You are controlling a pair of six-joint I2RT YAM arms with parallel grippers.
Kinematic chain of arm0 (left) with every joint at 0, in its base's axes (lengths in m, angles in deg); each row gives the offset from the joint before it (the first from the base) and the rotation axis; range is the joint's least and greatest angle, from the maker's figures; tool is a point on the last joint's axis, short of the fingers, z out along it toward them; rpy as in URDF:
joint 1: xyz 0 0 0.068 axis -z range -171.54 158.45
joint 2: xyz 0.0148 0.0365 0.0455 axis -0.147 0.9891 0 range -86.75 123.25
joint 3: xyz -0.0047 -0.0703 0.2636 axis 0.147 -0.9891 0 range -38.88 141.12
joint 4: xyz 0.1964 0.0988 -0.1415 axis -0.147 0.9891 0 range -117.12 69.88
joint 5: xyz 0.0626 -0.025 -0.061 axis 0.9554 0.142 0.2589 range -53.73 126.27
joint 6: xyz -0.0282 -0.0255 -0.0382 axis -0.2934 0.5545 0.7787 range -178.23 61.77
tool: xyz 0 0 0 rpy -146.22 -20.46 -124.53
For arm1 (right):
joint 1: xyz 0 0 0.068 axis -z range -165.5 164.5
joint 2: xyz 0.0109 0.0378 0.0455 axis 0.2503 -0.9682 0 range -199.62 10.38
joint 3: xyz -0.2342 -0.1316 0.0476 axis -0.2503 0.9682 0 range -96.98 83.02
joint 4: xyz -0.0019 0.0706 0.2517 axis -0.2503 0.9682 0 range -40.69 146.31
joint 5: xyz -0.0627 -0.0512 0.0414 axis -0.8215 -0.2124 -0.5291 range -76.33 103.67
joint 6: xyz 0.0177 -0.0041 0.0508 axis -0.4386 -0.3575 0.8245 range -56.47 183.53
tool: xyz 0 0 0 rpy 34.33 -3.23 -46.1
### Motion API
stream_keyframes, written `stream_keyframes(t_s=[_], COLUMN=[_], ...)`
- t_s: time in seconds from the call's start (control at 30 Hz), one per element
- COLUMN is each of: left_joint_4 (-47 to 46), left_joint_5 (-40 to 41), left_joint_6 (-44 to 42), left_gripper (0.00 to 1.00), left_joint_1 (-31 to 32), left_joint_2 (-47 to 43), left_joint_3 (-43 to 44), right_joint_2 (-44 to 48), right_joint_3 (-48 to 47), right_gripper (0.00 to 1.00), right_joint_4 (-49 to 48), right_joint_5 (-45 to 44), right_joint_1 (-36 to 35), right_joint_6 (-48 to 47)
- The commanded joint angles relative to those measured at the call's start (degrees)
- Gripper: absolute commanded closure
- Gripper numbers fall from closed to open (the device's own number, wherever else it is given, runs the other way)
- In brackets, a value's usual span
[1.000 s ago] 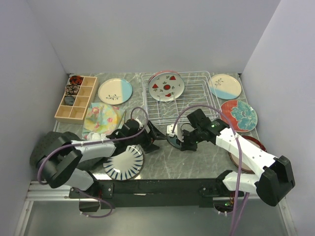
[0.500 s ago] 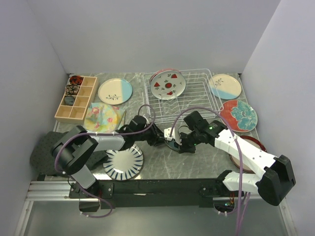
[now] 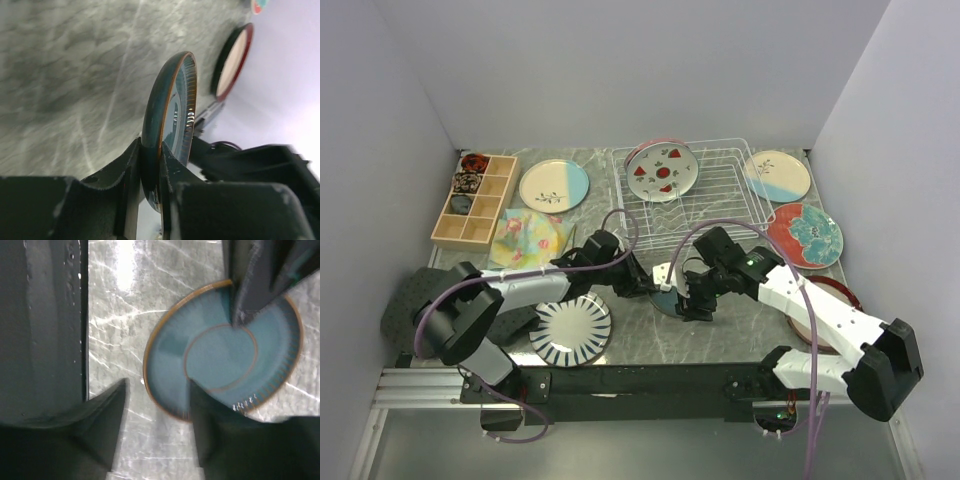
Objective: Load the plates into the dish rack
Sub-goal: Pass the plate from the right arm to the left, then insert the plate into the dish rack
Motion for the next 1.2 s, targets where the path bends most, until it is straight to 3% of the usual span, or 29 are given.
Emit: stream_keyframes(t_s=[0.0, 0.17, 0.23, 0.33, 0.47, 0.6, 0.83, 0.97, 1.17], left_joint_4=[4.2, 10.98, 13.87, 18.61, 32.56, 37.6, 34.36, 31.47, 22.77], left_joint_5=[3.05, 6.31, 6.92, 7.44, 10.96, 15.79, 19.23, 21.34, 18.1], left_joint_6=[-6.77, -12.75, -17.76, -28.82, -45.06, -56.16, -72.16, -86.81, -101.25], left_gripper=[0.99, 0.99, 0.99, 0.99, 0.99, 0.99, 0.99, 0.99, 0.99], left_joint_1=[0.2, 0.29, 0.11, 0.2, 0.2, 0.11, 0.11, -0.15, -2.96], left_joint_2=[-6.4, -13.08, -15.9, -19.23, -21.0, -22.32, -19.61, -15.21, -8.18], left_joint_3=[0.87, 0.61, 0.7, 2.36, 10.25, 17.03, 27.93, 34.78, 40.67], right_joint_2=[3.57, 6.82, 8.49, 10.77, 12.79, 14.2, 13.59, 14.12, 14.21], right_joint_3=[-0.5, -1.2, -1.29, -1.29, -1.29, -0.59, 0.12, 0.29, 0.65], right_gripper=[0.3, 0.13, 0.0, 0.0, 0.0, 0.0, 0.0, 0.0, 0.0], right_joint_4=[-1.52, -0.3, 0.06, -0.55, -1.34, -4.41, -6.53, -7.06, -7.24], right_joint_5=[1.28, 2.33, 2.78, 3.04, 2.95, 1.37, -0.65, -0.83, -0.83], right_joint_1=[-0.22, 2.85, 4.43, 8.03, 12.08, 14.37, 15.34, 15.95, 17.01], right_joint_6=[-0.8, -1.5, -1.94, -1.59, -0.36, 1.66, 3.42, 3.68, 3.25])
